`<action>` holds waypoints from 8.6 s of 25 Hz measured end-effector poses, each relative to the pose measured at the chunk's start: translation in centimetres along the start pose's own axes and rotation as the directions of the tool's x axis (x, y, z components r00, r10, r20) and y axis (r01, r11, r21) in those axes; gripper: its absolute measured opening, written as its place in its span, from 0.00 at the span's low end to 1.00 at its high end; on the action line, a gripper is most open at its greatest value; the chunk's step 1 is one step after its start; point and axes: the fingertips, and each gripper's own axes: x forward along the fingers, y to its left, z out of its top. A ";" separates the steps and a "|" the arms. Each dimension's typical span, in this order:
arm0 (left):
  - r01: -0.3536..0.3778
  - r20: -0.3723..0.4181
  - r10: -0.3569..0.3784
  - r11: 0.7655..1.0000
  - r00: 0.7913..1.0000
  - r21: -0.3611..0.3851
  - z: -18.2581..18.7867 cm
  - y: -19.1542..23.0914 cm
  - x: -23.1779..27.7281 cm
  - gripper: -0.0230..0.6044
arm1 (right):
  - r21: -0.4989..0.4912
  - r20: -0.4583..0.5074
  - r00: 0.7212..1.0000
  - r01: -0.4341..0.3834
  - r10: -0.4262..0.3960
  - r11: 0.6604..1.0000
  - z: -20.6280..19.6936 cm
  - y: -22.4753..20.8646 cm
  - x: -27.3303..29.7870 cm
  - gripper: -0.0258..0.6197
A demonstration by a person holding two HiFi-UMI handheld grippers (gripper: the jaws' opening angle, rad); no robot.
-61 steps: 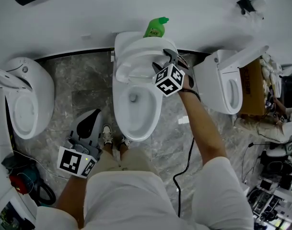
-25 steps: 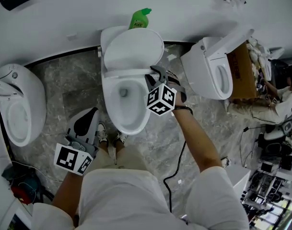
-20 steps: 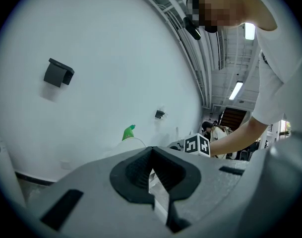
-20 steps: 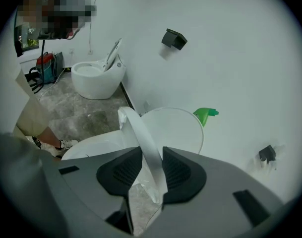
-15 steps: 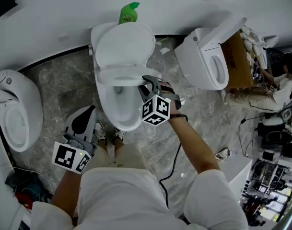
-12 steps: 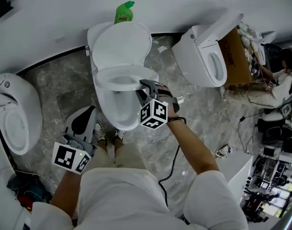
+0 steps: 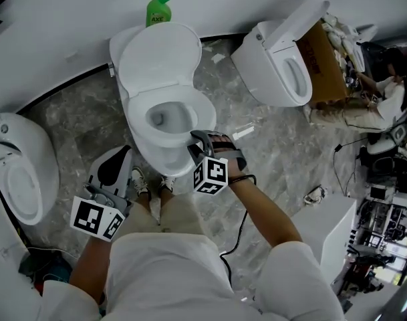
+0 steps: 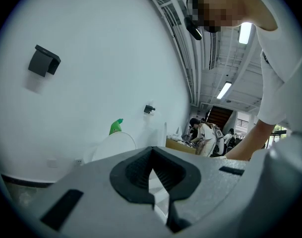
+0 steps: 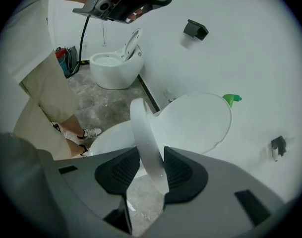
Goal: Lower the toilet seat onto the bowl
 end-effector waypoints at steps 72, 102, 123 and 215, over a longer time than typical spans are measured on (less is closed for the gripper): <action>-0.092 -0.311 0.061 0.992 0.949 -0.086 -19.2 -0.9 4.1 0.03 | 0.663 0.197 0.840 -0.494 0.506 0.562 -11.7 21.0 13.6 0.14; -0.173 -0.406 0.116 0.979 0.907 -0.107 -26.0 -1.3 5.4 0.03 | 0.706 0.078 0.889 -0.369 0.452 0.604 -15.0 25.5 21.6 0.04; -0.215 -0.323 0.174 0.972 0.930 -0.095 -22.0 -0.4 5.4 0.03 | 0.742 0.159 0.915 -0.359 0.371 0.567 -11.4 19.9 16.3 0.04; -0.323 0.443 0.209 0.925 0.872 0.200 23.0 -3.8 -12.8 0.03 | 0.858 0.437 0.590 -0.047 -0.679 0.512 5.7 -18.5 -36.6 0.04</action>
